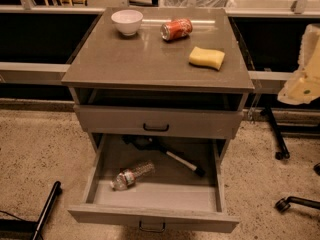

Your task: Pick water bottle from middle drawer and place on counter

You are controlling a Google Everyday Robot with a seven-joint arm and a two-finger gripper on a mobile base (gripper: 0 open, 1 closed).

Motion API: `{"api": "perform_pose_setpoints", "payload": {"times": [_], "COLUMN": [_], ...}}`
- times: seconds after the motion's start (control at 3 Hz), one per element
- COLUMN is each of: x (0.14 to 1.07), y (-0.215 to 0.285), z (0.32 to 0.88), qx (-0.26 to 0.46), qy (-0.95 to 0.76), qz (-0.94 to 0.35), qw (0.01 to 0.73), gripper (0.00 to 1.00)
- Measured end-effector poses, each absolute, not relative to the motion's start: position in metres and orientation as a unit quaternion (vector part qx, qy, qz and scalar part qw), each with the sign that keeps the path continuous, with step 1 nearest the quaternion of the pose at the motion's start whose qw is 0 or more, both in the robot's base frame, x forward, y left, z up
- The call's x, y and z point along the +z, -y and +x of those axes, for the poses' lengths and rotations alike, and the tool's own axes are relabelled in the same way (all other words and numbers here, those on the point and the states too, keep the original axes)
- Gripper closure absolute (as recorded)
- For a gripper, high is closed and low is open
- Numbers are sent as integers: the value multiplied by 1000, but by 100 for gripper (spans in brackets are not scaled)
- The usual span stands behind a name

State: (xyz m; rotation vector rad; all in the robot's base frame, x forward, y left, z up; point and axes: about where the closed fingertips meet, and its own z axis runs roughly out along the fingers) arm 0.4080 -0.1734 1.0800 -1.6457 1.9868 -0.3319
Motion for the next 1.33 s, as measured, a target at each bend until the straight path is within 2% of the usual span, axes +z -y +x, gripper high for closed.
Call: {"api": "perform_pose_setpoints", "payload": {"times": [0.67, 1.0, 1.33], "x": [1063, 1007, 914], "y": [157, 139, 109], "z": [421, 433, 441], "qx": [-98, -52, 10], "qy": [-723, -705, -684], "qz": [-631, -656, -677], "qw": [265, 266, 272], "gripper": [0, 0, 0]}}
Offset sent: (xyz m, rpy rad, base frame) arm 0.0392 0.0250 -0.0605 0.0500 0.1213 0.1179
